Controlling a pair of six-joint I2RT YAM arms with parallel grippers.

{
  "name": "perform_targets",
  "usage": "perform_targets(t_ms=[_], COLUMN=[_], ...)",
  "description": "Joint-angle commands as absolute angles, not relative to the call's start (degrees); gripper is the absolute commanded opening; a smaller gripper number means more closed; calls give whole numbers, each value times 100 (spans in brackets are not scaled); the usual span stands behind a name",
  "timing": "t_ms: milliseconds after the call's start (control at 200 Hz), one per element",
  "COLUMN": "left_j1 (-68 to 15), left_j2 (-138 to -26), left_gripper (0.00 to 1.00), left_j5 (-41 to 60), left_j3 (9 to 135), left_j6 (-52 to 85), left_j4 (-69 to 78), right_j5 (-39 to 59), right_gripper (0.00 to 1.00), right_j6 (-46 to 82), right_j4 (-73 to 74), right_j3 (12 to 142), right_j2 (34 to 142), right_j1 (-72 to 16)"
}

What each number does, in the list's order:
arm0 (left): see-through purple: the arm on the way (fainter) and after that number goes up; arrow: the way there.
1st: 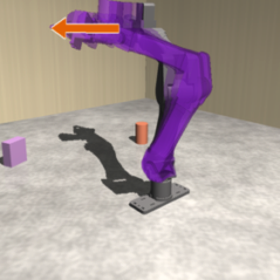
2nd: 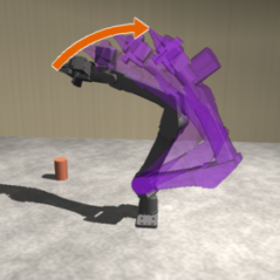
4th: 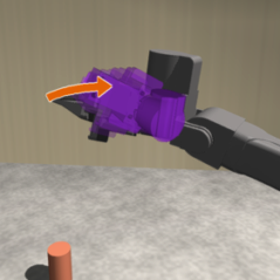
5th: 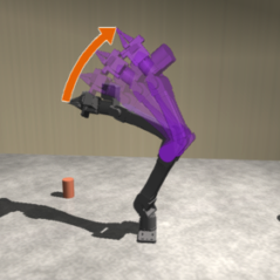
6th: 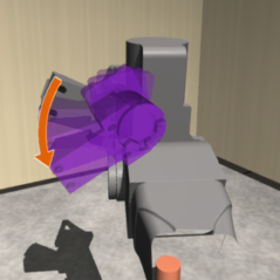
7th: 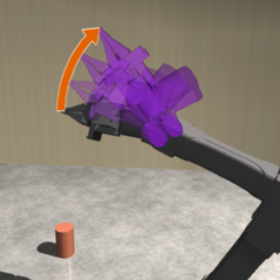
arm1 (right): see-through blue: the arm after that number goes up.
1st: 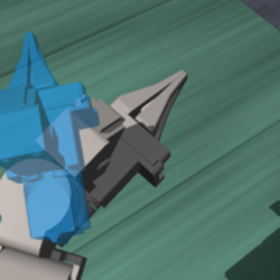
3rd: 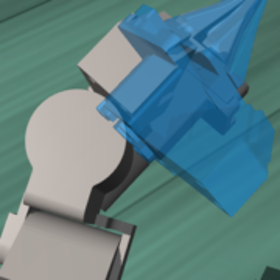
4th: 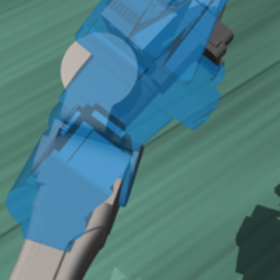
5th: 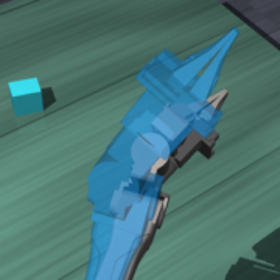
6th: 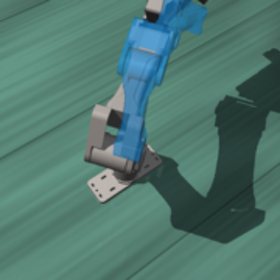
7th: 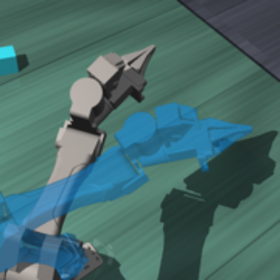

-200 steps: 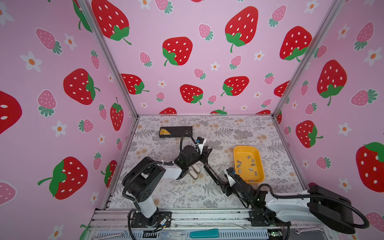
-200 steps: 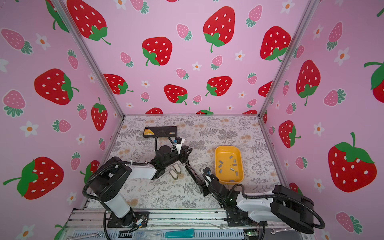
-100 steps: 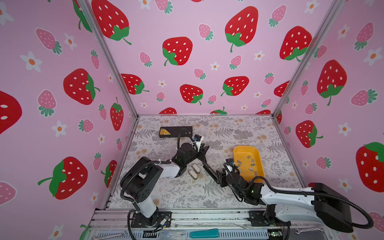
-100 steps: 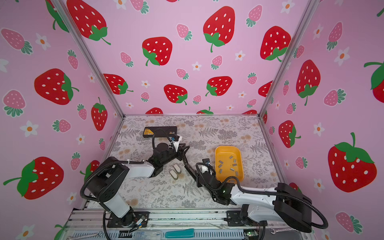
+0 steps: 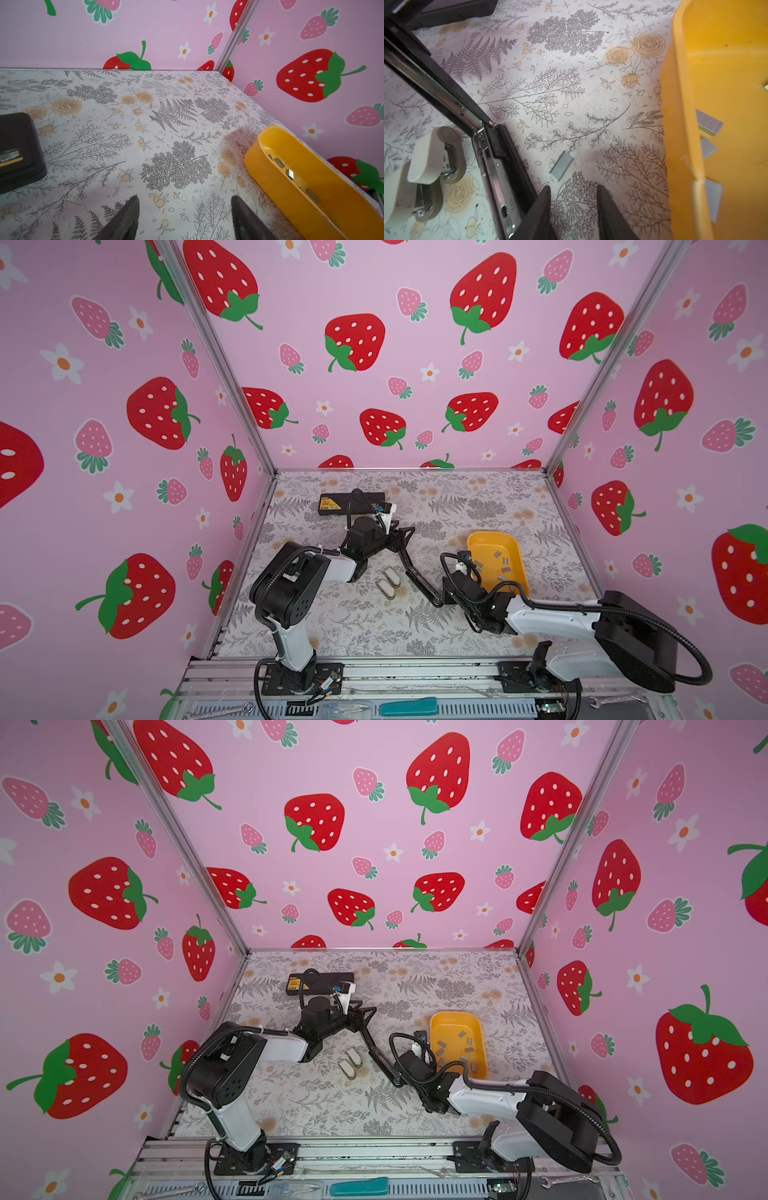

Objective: Load the staples into the stapler
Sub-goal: 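Release the black stapler with both grippers and raise them away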

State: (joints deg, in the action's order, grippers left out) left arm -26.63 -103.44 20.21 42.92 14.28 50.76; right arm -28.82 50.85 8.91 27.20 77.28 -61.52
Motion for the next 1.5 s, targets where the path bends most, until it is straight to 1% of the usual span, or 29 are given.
perform_targets(t_ms=[0, 60, 225, 355, 545, 615, 700, 800, 875, 1126, 1166, 1196, 1251, 1291, 1491], left_j1=[-2663, -2654, -2657, -2655, -2654, -2654, -2655, -2655, -2654, -2654, -2652, -2654, -2654, -2653, -2619], left_j2=[-10276, -10213, -9826, -9511, -9249, -9094, -8850, -8508, -8211, -7234, -7080, -6965, -6752, -6592, -5928], left_gripper=[78, 82, 90, 93, 94, 94, 94, 94, 94, 94, 94, 94, 94, 94, 96], left_j5=[2204, 2184, 2017, 1733, 1534, 1428, 1197, 873, 818, 826, 602, 525, 398, 293, -21], left_j3=[4540, 4557, 4503, 4616, 4663, 4651, 4628, 4558, 4488, 4180, 4167, 4154, 4146, 4140, 4000], left_j6=[1485, 1501, 1512, 1475, 1471, 1501, 1560, 1655, 1689, 1758, 1782, 1807, 1831, 1857, 1986], left_j4=[5217, 5171, 4974, 4496, 4199, 4080, 3800, 3519, 3315, 2854, 2714, 2591, 2374, 2217, 1724], right_j5=[-2663, -2527, -2320, -2345, -2400, -2416, -2418, -2410, -2421, -2325, -2304, -2286, -2265, -2264, -2306], right_gripper=[38, 37, 33, 31, 25, 19, 14, 12, 11, 10, 11, 9, 3, 1, 0], right_j6=[5144, 5096, 4953, 4903, 4831, 4822, 4809, 4805, 4804, 4772, 4756, 4745, 4751, 4758, 4758], right_j4=[826, 818, 697, 438, 98, 19, -52, -130, -207, -291, -283, -271, -255, -244, -261], right_j3=[2960, 3041, 3347, 3627, 3899, 3929, 3953, 3974, 4006, 4111, 4122, 4131, 4140, 4132, 4113], right_j2=[7954, 8132, 8669, 9050, 9389, 9447, 9479, 9509, 9544, 9758, 9814, 9846, 9880, 9889, 9653], right_j1=[-5976, -5848, -5698, -5682, -5653, -5656, -5651, -5651, -5652, -5644, -5645, -5643, -5646, -5640, -5582])
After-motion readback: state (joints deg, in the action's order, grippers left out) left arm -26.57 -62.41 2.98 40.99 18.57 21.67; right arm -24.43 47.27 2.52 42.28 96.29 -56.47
